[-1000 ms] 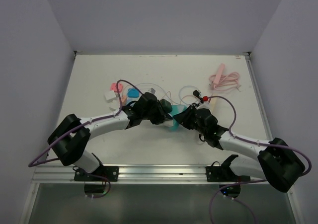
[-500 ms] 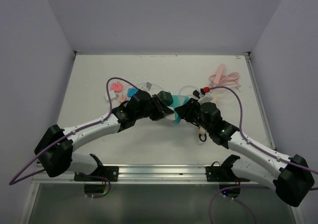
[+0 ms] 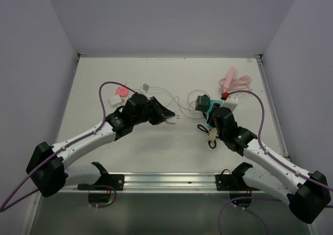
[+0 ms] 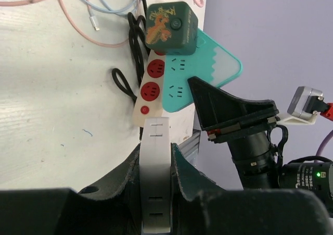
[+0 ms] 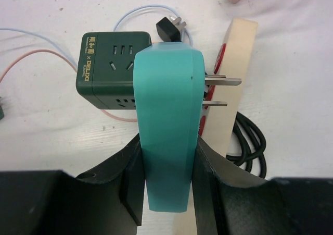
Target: Pull the plug off the socket
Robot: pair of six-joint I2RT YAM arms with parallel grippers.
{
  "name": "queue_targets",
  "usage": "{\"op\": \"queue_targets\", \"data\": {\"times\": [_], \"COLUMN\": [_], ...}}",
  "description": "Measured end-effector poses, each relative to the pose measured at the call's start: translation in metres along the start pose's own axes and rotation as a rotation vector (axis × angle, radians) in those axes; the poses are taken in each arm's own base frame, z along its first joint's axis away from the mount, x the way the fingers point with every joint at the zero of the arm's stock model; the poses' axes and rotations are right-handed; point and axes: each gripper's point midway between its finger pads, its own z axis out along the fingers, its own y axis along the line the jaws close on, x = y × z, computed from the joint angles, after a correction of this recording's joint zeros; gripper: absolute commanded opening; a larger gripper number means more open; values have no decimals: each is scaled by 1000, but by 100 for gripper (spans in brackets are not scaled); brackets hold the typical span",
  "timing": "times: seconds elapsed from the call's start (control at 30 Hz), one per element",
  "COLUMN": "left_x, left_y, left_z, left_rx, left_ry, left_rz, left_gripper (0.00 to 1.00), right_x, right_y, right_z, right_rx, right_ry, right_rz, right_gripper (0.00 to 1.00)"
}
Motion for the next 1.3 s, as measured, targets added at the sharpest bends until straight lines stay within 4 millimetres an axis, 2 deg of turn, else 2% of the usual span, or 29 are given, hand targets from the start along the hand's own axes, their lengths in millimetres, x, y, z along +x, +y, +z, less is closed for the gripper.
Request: {"op": "queue_targets", "data": {"times": [0.1,0.17,0.37,0.6,0.77,0.93,1.07,1.23,1.3], "left_x": [-10,-22,-53,-68,-81,-96,-107,-115,-118], "left_y": [9,25,88,164,205,224,235,242,241], "left_z": [-9,-15,-22,-30,-28,-22,-20,-20,-22], "left_rx": [-12,-39,-159,-265,-332,-344,-346,-336,-331], "left_ry": [-26,-58,-133,-171,-178,-197,-217,-223,-230], "left_rz": [-7,-9,13,22,-6,-8,-18,-33,-34], "left_gripper": [0,0,0,2,9,18,34,48,61], "right_x": [-6,-8,-11,-15,-18,-17,-15,-10,-8], "right_y": [-3,0,29,66,82,89,91,93,93], "right_z": [-1,-3,-12,-32,-43,-48,-50,-49,-49], "right_rx": [-4,-33,-192,-408,-507,-552,-568,-579,-581], "right_ry": [-13,-12,29,75,90,102,110,130,138], "right_rz": [-20,-27,-60,-86,-102,-112,-113,-118,-121], "right_gripper": [0,0,0,0,0,0,0,0,0]}}
